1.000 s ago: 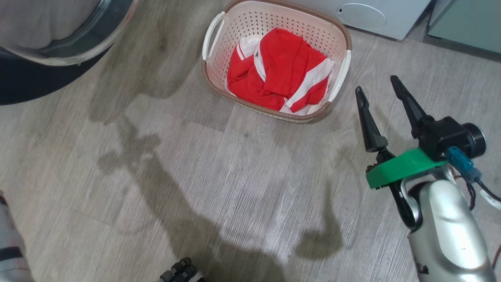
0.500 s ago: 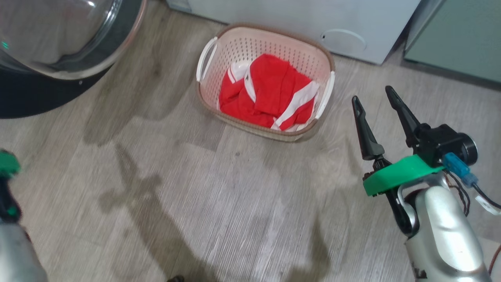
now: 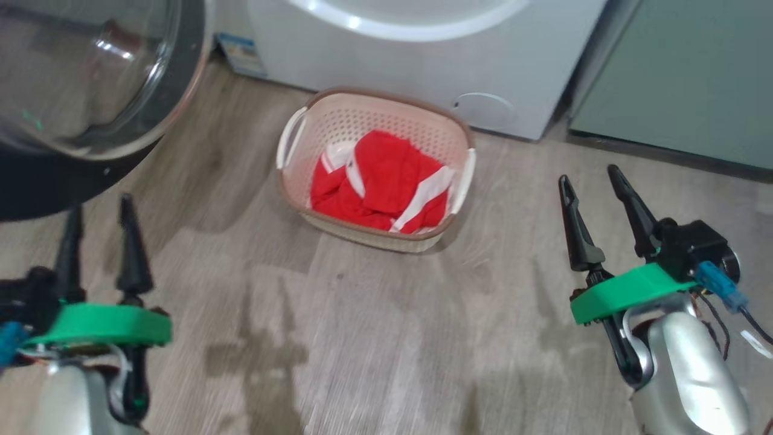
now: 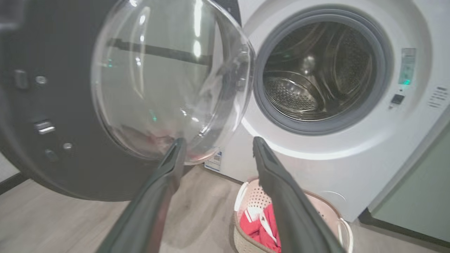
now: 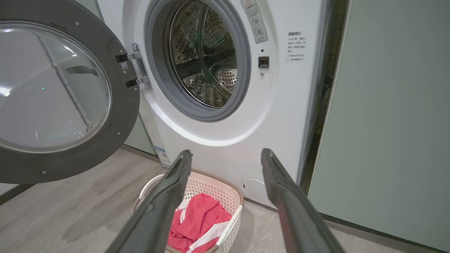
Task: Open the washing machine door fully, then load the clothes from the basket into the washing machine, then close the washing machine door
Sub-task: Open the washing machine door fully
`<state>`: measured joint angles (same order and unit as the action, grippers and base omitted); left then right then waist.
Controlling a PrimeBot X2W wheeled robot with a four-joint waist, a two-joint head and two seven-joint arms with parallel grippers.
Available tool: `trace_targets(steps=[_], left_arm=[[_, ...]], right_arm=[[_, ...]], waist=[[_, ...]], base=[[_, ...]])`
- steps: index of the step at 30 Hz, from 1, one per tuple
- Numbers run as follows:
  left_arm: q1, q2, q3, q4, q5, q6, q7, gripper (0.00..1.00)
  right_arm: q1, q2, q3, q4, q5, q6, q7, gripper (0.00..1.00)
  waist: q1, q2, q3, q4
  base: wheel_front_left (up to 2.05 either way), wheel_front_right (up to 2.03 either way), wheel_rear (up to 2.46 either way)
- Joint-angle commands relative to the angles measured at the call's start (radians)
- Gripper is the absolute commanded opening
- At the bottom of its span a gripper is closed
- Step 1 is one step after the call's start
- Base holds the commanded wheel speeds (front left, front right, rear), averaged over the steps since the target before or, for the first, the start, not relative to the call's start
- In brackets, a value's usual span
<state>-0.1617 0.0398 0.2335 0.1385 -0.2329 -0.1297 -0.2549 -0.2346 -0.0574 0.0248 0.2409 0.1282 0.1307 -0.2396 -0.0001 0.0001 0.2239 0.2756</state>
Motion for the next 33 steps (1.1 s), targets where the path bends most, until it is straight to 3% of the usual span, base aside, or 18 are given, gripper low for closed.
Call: trace_targets(steps=[1, 12, 22, 33], left_arm=[[0.005, 0.020, -0.007, -0.059, -0.002, -0.001, 0.005, 1.00], [0.073, 0.030, -0.170, -0.089, 0.046, -0.001, 0.040, 1.00], [0.107, 0.046, -0.203, -0.093, 0.061, 0.007, 0.062, 1.00], [0.115, 0.055, -0.207, -0.104, 0.069, 0.031, 0.069, 1.00]], right_arm=[[0.002, 0.007, 0.019, -0.023, 0.012, 0.000, -0.012, 1.00], [0.048, 0.007, 0.015, -0.015, 0.039, 0.000, -0.021, 1.00], [0.117, 0.007, -0.006, -0.041, 0.051, 0.000, -0.022, 1.00], [0.143, 0.007, -0.014, -0.063, 0.053, 0.000, -0.022, 1.00]], waist=[[0.0001, -0.0001, -0.025, -0.039], [0.0001, -0.0001, -0.095, -0.153], [0.0001, -0.0001, -0.143, -0.236], [0.0001, -0.0001, -0.152, -0.258]], base=[[0.00, 0.00, 0.00], [0.00, 0.00, 0.00], [0.00, 0.00, 0.00], [0.00, 0.00, 0.00]])
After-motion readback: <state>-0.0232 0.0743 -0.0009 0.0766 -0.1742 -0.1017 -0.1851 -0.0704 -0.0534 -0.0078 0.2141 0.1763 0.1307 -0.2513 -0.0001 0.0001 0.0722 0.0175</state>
